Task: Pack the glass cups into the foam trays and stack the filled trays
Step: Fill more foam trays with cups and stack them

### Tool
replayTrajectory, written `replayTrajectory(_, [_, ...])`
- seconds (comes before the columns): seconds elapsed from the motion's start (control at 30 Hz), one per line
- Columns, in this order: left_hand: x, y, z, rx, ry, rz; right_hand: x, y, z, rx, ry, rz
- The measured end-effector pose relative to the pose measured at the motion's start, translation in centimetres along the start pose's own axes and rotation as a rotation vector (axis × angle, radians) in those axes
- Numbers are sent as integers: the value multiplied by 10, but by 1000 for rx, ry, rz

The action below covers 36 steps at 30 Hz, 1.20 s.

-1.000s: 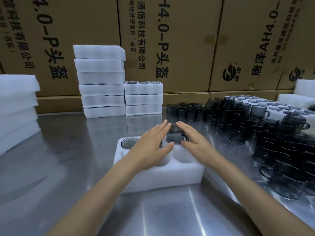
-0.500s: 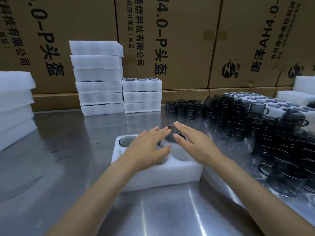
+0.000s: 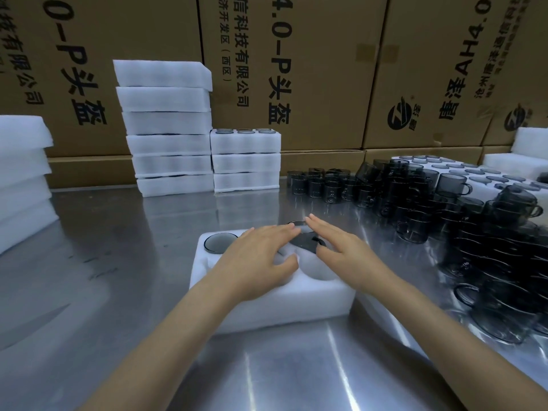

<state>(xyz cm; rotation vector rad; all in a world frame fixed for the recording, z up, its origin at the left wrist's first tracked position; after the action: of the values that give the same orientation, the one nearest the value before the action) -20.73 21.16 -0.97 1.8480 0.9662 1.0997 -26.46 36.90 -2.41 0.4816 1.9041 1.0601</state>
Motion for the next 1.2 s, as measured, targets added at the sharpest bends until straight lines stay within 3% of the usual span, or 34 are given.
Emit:
replayTrajectory(0.13, [-1, -2, 0, -14, 19, 48, 5, -2, -2, 31, -28, -149])
replayTrajectory(0.5, [-1, -2, 1, 4, -8, 42, 5, 0, -3, 34, 5, -227])
replayTrajectory(0.73, [-3, -5, -4, -1, -23, -21, 7, 0, 3, -44, -58, 28])
replayTrajectory(0.9, [-2, -6, -3, -27, -16, -30, 10, -1, 3, -13, -46, 13])
replayTrajectory(1.03, [5, 3, 5, 121, -46, -56, 19, -5, 5, 177, -33, -235])
replayTrajectory(1.2, [23, 26, 27, 433, -178, -145, 66, 18, 5, 442, -263, 119])
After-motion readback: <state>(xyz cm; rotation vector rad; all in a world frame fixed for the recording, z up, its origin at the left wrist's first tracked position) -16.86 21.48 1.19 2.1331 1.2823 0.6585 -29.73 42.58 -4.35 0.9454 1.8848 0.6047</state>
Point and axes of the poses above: each hand's wrist, its own z-axis away from the middle knuckle, its own y-axis out of the back of the hand, x = y × z, the point moved 4 cm from there along -z, towards the middle knuckle, and after that the axes turned 2 degrees about z, right-handed, at the moved point
